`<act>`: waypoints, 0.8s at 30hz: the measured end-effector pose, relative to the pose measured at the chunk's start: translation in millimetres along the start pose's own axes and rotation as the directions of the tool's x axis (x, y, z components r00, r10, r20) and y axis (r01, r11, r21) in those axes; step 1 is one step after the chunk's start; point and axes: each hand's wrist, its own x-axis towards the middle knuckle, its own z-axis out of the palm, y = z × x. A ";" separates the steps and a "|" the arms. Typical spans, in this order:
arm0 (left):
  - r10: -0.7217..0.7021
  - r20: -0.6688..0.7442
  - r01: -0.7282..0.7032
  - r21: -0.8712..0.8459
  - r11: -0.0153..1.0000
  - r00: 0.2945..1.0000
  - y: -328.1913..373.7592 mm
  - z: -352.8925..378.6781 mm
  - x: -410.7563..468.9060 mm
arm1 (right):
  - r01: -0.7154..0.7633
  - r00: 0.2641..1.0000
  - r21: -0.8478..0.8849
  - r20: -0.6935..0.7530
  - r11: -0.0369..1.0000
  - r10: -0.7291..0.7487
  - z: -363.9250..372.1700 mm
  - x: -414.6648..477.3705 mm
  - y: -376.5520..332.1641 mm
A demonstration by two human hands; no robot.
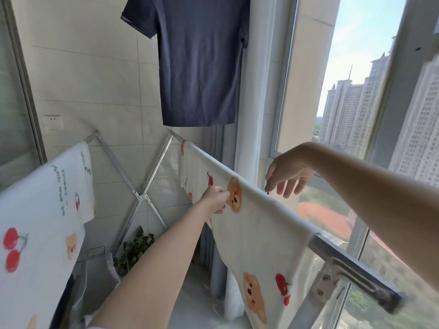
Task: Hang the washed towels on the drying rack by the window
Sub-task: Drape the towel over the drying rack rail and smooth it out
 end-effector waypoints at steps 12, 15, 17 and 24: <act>-0.053 -0.240 0.005 -0.197 0.980 0.969 13.2 -51.4 176.2 | 0.122 0.939 -0.077 -0.313 0.990 -0.140 -6.5 190.1 -115.5; -0.096 -0.219 0.028 -0.296 0.955 0.971 11.5 -56.3 209.1 | 0.073 0.948 -0.021 -0.310 0.997 -0.076 -6.7 224.2 -120.2; -0.136 -0.139 0.072 -0.394 0.916 0.981 9.5 -56.6 221.6 | 0.043 0.948 0.020 -0.318 0.999 -0.035 -4.9 240.6 -122.4; -0.031 -0.321 0.020 -0.038 0.999 0.947 0.6 -48.5 242.2 | 0.032 0.907 0.075 -0.421 0.997 0.002 -7.5 272.0 -131.2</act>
